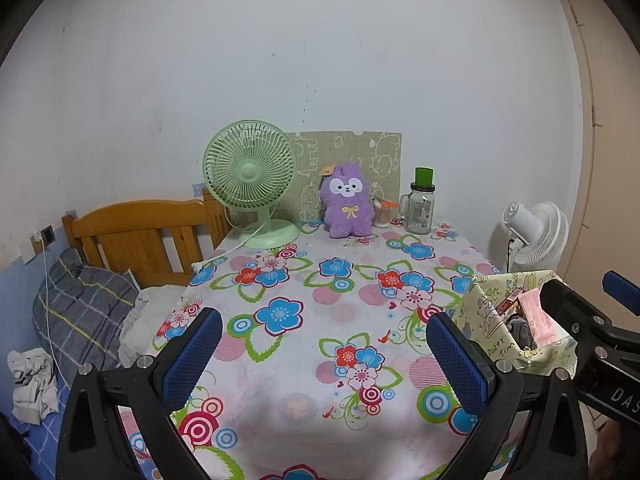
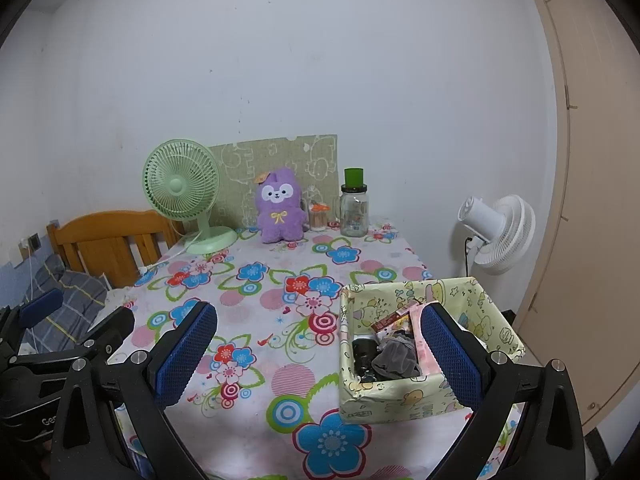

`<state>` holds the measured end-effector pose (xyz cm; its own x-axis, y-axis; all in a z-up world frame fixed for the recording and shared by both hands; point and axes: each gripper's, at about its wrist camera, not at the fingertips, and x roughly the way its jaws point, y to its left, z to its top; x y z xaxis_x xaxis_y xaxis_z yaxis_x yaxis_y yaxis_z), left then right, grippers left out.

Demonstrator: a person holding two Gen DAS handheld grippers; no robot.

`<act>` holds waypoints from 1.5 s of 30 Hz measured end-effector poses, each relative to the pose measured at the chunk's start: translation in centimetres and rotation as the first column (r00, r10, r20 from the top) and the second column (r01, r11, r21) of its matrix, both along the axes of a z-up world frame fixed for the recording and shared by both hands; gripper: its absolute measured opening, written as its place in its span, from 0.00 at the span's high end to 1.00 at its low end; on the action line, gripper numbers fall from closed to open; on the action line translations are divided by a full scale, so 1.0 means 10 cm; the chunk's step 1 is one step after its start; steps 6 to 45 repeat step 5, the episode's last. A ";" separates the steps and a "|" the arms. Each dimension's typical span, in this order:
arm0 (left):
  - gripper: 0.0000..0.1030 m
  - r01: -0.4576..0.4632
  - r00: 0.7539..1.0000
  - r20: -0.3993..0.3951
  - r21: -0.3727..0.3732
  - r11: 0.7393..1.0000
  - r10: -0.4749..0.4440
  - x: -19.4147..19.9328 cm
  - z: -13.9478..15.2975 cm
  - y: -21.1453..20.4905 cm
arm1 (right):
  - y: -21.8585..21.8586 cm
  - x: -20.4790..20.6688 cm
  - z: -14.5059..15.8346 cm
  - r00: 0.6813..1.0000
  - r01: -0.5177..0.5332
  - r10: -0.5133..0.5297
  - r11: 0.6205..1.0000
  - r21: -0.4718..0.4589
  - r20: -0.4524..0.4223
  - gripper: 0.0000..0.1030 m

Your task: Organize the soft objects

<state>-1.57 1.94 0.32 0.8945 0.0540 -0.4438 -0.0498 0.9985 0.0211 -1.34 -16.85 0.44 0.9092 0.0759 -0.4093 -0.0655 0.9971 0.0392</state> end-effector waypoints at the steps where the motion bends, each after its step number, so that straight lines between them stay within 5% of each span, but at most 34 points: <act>1: 0.00 0.000 1.000 0.000 0.001 1.000 0.000 0.00 0.00 0.00 | 0.00 0.00 0.01 1.000 0.000 0.000 1.000 0.000 0.001 0.00; 45: 0.00 0.001 1.000 0.002 -0.001 1.000 -0.001 -0.01 0.01 0.00 | -0.01 0.00 0.02 1.000 0.001 -0.001 1.000 0.000 0.001 0.00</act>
